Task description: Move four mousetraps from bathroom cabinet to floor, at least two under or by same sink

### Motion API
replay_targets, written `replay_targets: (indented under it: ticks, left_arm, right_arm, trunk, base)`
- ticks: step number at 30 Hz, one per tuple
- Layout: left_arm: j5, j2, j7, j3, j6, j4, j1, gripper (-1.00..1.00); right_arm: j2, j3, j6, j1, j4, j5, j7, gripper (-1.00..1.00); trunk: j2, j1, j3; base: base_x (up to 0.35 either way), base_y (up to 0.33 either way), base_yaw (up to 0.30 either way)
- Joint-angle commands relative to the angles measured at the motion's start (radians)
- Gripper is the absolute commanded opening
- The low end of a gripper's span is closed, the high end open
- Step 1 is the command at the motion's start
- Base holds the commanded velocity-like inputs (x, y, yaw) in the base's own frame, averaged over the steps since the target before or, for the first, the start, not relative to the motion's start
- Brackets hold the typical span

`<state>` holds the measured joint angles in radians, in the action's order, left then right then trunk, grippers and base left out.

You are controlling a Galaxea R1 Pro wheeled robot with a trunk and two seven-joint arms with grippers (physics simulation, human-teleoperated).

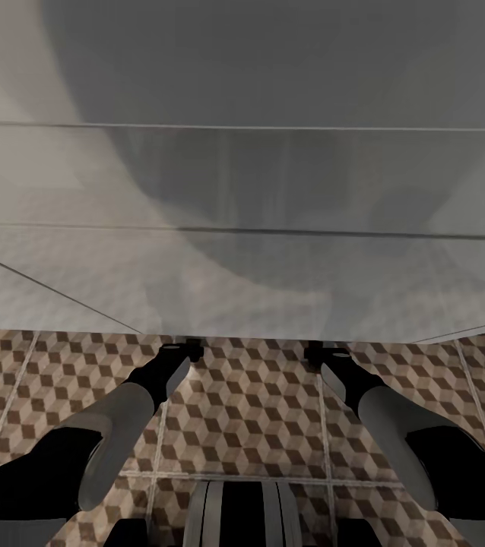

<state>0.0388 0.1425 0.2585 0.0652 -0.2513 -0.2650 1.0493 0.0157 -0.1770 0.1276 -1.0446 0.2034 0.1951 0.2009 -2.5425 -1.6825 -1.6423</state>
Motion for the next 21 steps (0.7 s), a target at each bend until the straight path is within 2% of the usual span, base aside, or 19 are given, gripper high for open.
replay_targets:
  ticks: [1, 21]
  left_arm:
    - [0.004, 0.0, 0.005, 0.007, -0.006, -0.002, 0.0, 1.0]
    - [0.004, -0.001, 0.003, 0.005, 0.01, -0.017, 0.0, 1.0]
  right_arm:
    - [0.0, -0.009, 0.006, 0.0, 0.002, 0.009, 0.006, 1.0]
    - [-0.002, -0.009, 0.006, 0.0, 0.001, 0.009, 0.006, 1.0]
  trunk:
    - [0.0, 0.0, -0.001]
    - [0.0, 0.0, -0.001]
  base:
    - [0.0, 0.0, 0.0]
    - [0.0, 0.0, 0.0]
